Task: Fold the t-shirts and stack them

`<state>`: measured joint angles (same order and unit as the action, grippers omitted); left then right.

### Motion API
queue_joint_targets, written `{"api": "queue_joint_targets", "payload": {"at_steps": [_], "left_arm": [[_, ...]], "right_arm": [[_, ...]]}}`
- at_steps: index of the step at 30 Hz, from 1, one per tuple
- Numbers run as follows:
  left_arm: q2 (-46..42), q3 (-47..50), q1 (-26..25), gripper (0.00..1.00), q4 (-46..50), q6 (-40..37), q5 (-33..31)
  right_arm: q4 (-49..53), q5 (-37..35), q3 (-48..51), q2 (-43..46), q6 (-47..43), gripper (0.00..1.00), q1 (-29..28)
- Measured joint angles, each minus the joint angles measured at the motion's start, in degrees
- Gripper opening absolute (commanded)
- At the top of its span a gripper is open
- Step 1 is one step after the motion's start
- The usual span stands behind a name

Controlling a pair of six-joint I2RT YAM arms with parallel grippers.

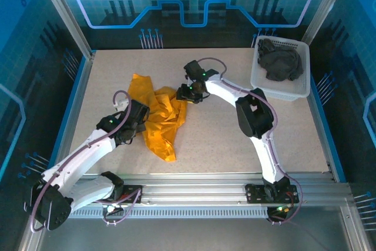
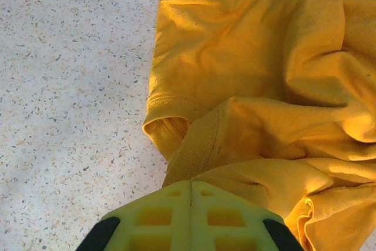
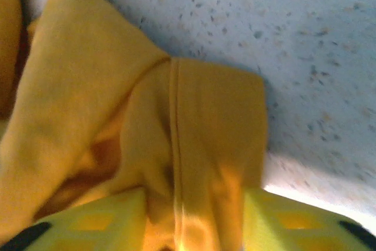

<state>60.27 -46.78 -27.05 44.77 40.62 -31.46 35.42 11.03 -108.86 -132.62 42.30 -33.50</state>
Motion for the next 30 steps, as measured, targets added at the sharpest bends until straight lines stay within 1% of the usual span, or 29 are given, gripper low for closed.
{"api": "queue_joint_targets", "payload": {"at_steps": [2, 3, 7, 9, 13, 17, 20, 23, 25, 28, 30], "left_arm": [[0.0, -0.26, 0.0, 0.0, 0.09, 0.0, 0.2], [0.0, -0.59, 0.02, 0.0, 0.26, 0.0, 0.26], [0.09, -4.13, 0.02, 0.0, 0.94, -0.02, 0.7], [0.39, -7.08, 0.13, 0.0, 1.07, -0.04, 0.92], [2.08, -15.96, 1.46, 0.0, 0.44, -0.22, 1.42], [2.99, -25.49, 4.17, 0.0, -1.92, -0.57, 2.12], [3.17, -31.34, 5.88, 0.0, -4.46, -1.46, 2.8], [3.15, -36.57, 6.69, 0.0, -7.1, -2.82, 3.52], [2.91, -38.95, 6.71, 0.0, -8.72, -3.54, 4.39], [1.44, -40.94, 6.71, 0.0, -11.17, -4.13, 6.95], [-0.04, -41.31, 6.71, 0.0, -12.44, -4.2, 8.72]], "right_arm": [[0.04, 0.0, -0.48, -1.46, 0.5, 0.04, -0.11], [0.11, -0.04, -0.26, -1.64, 0.7, 0.0, -0.09], [0.07, -1.27, 1.53, 0.72, 1.92, 0.0, 0.48], [0.22, -2.45, 2.54, 3.93, 2.21, 0.0, 1.09], [0.7, -4.24, 2.4, 13.44, 2.51, 0.0, 3.96], [2.08, -5.88, -2.89, 21.99, 2.14, 0.0, 8.11], [2.86, -6.58, -7.39, 26.25, 1.4, 0.0, 10.05], [4.2, -7.41, -10.69, 29.38, 0.24, 0.0, 10.29], [4.81, -7.91, -11.17, 31.91, -0.66, 0.0, 10.25], [5.68, -9.46, -10.47, 36.61, -1.9, 0.0, 10.27], [5.2, -10.4, -7.78, 41.38, -2.8, 0.0, 10.25]]}}
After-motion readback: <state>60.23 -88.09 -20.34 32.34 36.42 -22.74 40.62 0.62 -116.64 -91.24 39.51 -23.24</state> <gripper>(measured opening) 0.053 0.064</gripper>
